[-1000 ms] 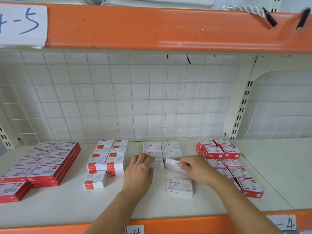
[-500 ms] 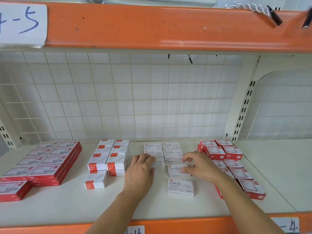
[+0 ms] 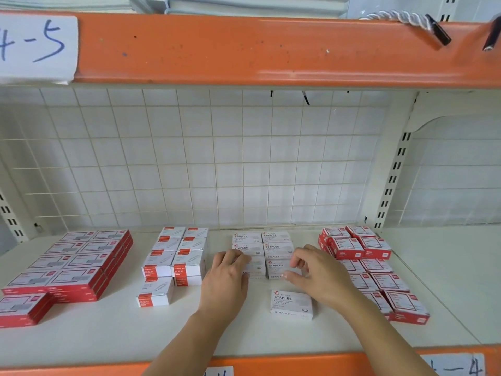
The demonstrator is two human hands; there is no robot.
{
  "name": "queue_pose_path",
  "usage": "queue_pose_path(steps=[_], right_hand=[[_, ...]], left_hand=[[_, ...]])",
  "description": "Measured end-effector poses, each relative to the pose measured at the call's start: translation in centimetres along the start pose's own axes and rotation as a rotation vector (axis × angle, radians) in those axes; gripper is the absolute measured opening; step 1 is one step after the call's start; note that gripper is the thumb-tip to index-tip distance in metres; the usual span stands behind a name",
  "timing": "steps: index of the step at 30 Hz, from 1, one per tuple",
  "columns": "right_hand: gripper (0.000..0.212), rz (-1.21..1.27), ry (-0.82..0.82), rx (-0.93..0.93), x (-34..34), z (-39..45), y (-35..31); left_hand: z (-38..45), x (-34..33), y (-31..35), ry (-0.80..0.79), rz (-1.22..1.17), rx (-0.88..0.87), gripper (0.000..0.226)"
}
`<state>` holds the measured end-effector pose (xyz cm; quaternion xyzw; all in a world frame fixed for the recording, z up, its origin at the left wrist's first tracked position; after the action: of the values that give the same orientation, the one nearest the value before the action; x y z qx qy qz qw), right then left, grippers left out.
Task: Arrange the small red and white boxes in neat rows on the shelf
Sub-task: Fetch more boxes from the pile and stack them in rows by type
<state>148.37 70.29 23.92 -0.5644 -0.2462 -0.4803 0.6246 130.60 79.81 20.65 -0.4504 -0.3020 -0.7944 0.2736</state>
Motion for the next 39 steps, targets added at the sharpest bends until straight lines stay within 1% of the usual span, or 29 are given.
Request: queue_pose_path(steps=[2, 3, 4, 5, 7, 10, 11, 13, 15, 18, 21, 23, 24, 25, 26, 27, 28, 29, 30, 31, 32, 34, 36, 39], right_hand=[[0.042, 0.017, -0.257, 0.001, 0.5, -1.2, -0.2], [0.045, -0.038, -0.386, -0.001, 0.5, -1.9, -0.3], [0.043, -0.094, -0.455, 0.007, 0.4, -2.4, -0.2], [0.038, -0.122, -0.45, 0.016, 0.3, -2.6, -0.2], [0.031, -0.111, -0.313, 0.022, 0.5, -2.4, -0.1], [0.039, -0.08, -0.073, -0.008, 0.9, -0.9, -0.1], [0.041, -0.073, -0.018, -0.024, 1.0, -0.2, -0.1], [0.044, -0.112, 0.012, -0.035, 0.8, 1.0, 0.0], [0.045, -0.147, -0.023, -0.035, 0.0, 1.9, 0.1], [0.046, -0.111, -0.041, -0.025, -1.2, 2.1, 0.4], [0.048, -0.048, 0.029, -0.018, -2.1, 1.9, 0.9], [0.06, 0.012, 0.089, -0.034, -2.3, 1.8, 1.4], [0.068, 0.085, 0.112, -0.061, -2.3, 1.9, 1.5], [0.076, 0.218, 0.125, -0.114, -2.2, 2.0, 1.5], [0.083, 0.403, 0.122, -0.195, -2.1, 2.2, 1.2], [0.086, 0.603, 0.109, -0.279, -2.3, 2.6, 1.0], [0.085, 0.772, 0.088, -0.35, -2.6, 3.0, 0.8], [0.081, 0.878, 0.071, -0.403, -3.0, 3.4, 0.6], [0.078, 0.927, 0.064, -0.437, -3.3, 3.8, 0.5], [0.076, 0.954, 0.068, -0.449, -3.6, 4.1, 0.5], [0.075, 0.972, 0.078, -0.45, -3.8, 4.4, 0.4], [0.074, 0.98, 0.086, -0.437, -4.0, 4.9, 0.4], [0.071, 0.925, 0.067, -0.409, -4.4, 5.1, 0.3], [0.07, 0.823, 0.056, -0.378, -5.0, 5.2, 0.2]], left_hand=[[0.0, 0.0, 0.0, -0.002, 0.004, 0.001, 0.036], [0.0, 0.0, 0.0, -0.002, 0.006, 0.002, 0.036], [0.0, 0.0, 0.0, -0.001, 0.004, 0.003, 0.036], [0.0, 0.0, 0.0, 0.001, 0.0, 0.004, 0.036], [0.0, 0.0, 0.0, 0.002, 0.007, 0.004, 0.035], [-0.1, 0.1, 0.1, 0.0, 0.019, 0.005, 0.035], [0.0, 0.1, 0.1, 0.0, 0.02, 0.004, 0.035], [0.0, 0.1, 0.1, 0.002, 0.018, 0.005, 0.035], [0.0, 0.0, 0.0, -0.001, 0.029, 0.003, 0.035], [0.0, -0.1, -0.1, 0.004, 0.04, -0.004, 0.035], [0.1, -0.1, -0.2, 0.009, 0.036, -0.004, 0.035], [0.0, -0.3, -0.2, 0.002, 0.025, -0.006, 0.035], [0.0, -0.2, -0.1, 0.008, -0.03, 0.012, 0.038], [0.2, -0.1, 0.0, 0.022, -0.128, 0.052, 0.043], [0.6, 0.2, 0.2, 0.038, -0.261, 0.119, 0.049], [1.1, 0.5, 0.2, 0.039, -0.431, 0.212, 0.055], [1.7, 0.7, 0.2, 0.004, -0.635, 0.337, 0.06], [2.3, 0.7, 0.2, -0.052, -0.845, 0.461, 0.064], [2.9, 0.5, 0.2, -0.111, -1.008, 0.565, 0.065], [3.3, 0.2, 0.0, -0.154, -1.094, 0.632, 0.067], [3.5, 0.0, -0.2, -0.175, -1.13, 0.665, 0.069], [3.7, -0.2, -0.4, -0.199, -1.195, 0.663, 0.077], [3.7, -0.4, -0.1, -0.239, -1.242, 0.639, 0.089], [3.8, -0.5, 0.5, -0.23, -1.211, 0.584, 0.095]])
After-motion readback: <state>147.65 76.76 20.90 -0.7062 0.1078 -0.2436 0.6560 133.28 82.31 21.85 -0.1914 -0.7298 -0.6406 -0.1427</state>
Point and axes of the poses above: each hand's wrist, its own z-axis towards the middle knuckle, its own x-axis out of the back of the hand, y = z × x, the point moved 2 cm from there along z, towards the middle knuckle, and after that the axes turned 4 degrees about z, right-handed, at the moved point
